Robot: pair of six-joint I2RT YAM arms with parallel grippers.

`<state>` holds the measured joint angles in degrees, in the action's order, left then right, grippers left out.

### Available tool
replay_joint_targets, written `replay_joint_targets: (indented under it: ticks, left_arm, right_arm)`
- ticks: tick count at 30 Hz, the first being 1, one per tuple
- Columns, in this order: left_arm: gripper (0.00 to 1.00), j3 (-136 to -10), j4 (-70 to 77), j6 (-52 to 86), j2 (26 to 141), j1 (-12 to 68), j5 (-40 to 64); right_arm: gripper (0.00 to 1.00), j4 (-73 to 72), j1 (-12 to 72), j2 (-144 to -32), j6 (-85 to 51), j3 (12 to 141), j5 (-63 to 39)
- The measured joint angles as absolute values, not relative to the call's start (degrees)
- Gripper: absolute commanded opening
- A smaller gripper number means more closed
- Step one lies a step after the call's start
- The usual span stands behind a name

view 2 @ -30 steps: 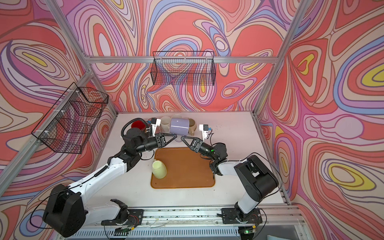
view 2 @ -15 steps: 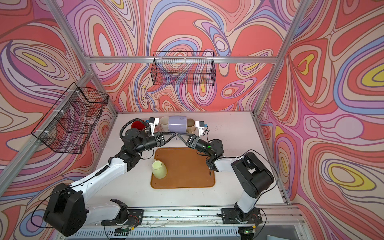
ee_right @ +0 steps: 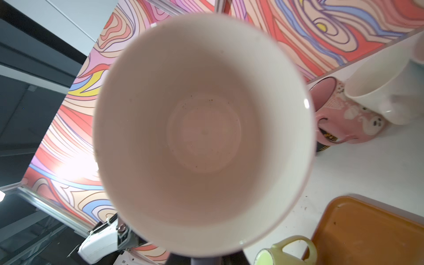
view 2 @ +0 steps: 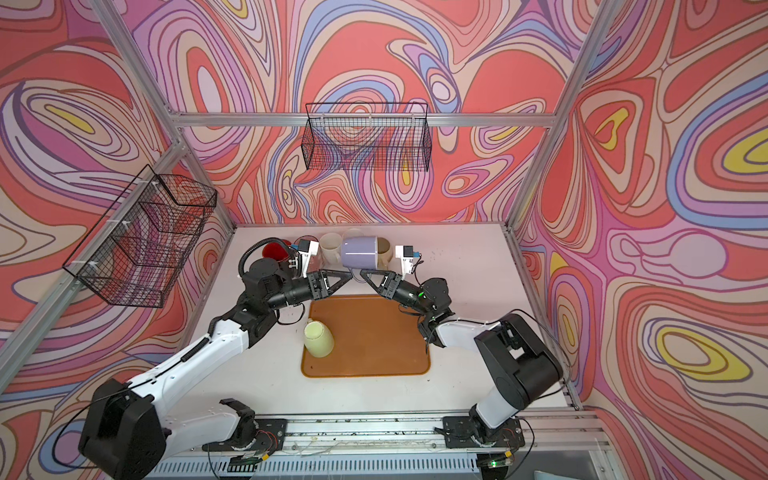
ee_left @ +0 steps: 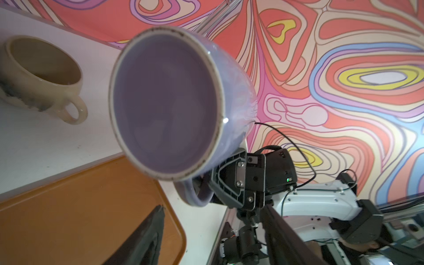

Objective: Turn the mug right side up
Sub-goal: Place the mug at the top-center of the table.

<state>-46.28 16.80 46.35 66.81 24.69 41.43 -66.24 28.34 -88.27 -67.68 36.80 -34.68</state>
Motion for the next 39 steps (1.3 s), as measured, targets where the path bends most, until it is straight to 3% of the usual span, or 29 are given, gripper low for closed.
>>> replay_joint_targets:
  ticks: [4,8,17,26,39]
  left_arm:
    - [1.0,-49.34,5.28,39.03,62.3,24.71,36.88]
    - [1.0,-52.16,-6.44,32.75,59.83,24.69,28.77]
    - [1.0,-55.61,-27.05,26.72,58.7,24.69,10.46]
    - [1.0,-58.96,-37.23,26.09,59.64,24.69,3.29]
    - [1.0,-54.98,-39.05,21.78,54.68,24.69,4.91]
  right_arm:
    - [0.0,-52.14,25.56,-80.14,-62.04,36.58,-32.71]
    - [0.0,-28.32,24.38,-72.62,-51.29,41.65,-26.2]
    - [0.0,10.5,24.32,-75.92,-30.92,63.31,-6.55]
    - [0.0,28.88,24.27,-91.46,-18.98,77.78,8.23]
    - [0.0,34.72,22.2,-111.68,-13.82,92.12,12.23]
